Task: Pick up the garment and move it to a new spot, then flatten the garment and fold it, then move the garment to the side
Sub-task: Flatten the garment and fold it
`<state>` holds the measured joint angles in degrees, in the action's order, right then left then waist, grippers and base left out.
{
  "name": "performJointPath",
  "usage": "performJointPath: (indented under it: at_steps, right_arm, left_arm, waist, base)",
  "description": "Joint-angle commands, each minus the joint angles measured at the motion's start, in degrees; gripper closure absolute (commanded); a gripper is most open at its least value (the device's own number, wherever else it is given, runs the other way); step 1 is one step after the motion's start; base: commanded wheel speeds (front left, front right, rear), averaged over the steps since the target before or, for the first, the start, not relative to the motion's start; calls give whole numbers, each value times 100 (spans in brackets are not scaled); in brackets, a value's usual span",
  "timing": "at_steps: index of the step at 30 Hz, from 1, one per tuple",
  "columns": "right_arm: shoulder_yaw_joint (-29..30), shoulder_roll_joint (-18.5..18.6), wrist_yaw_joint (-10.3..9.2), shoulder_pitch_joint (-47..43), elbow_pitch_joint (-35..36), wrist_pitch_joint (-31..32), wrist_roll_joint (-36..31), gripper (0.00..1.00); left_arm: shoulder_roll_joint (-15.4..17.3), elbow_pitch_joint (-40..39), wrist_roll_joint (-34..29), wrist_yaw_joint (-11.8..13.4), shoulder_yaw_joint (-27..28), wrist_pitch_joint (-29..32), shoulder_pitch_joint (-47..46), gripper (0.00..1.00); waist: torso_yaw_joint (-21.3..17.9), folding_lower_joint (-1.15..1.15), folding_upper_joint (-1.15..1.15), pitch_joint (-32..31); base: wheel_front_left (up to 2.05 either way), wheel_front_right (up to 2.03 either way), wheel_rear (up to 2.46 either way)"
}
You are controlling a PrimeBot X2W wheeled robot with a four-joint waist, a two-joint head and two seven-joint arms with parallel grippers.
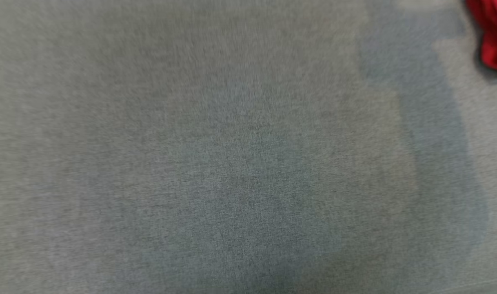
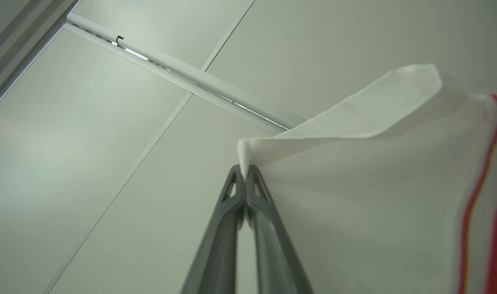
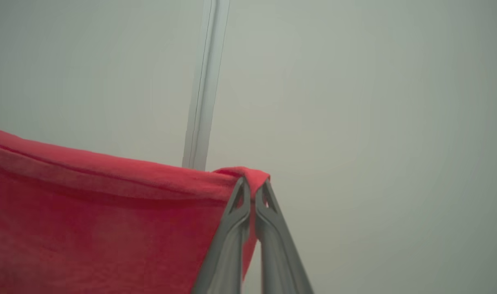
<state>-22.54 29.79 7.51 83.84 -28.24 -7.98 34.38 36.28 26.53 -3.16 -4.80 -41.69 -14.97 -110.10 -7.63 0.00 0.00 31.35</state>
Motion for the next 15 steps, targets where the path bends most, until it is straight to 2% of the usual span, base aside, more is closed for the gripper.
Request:
performJointPath:
  at_steps: [1, 4, 5, 7, 11, 15]
  right_arm:
    - [-201, -48, -2, 149, -50, -223, -248, 100]
    - [-434, -91, -4, 133, -167, -469, -448, 100]
    - [-434, -91, -4, 133, -167, -469, -448, 100]
    - [-595, -113, -4, -53, -283, -560, -482, 100]
    - [-825, -104, -5, -567, -549, -674, -310, 100]
    - [-1071, 53, -5, -1371, -736, -663, 284, 100]
  left_arm:
    - [52, -412, -88, 185, 34, -19, -184, 100]
    - [344, -942, -12, 332, 2, -10, 100, 100]
    - [344, -942, -12, 332, 2, -10, 100, 100]
    - [534, -1255, 109, 477, -26, -12, 522, 100]
    - [969, -1696, 616, 890, 59, -13, 1879, 100]
    - [1161, -1752, 1555, 929, 224, -18, 3478, 100]
  waist:
    - [-52, 0, 0, 914]
    - [51, 0, 0, 1175]
    - [51, 0, 0, 1175]
    - [145, 0, 0, 1228]
    - [357, 0, 0, 1128]
    - [554, 0, 0, 780]
  base:
    - [0, 0, 0]
    - [0, 0, 0]
    - [0, 0, 0]
    - [0, 0, 0]
    - [0, 0, 0]
    - [0, 0, 0]
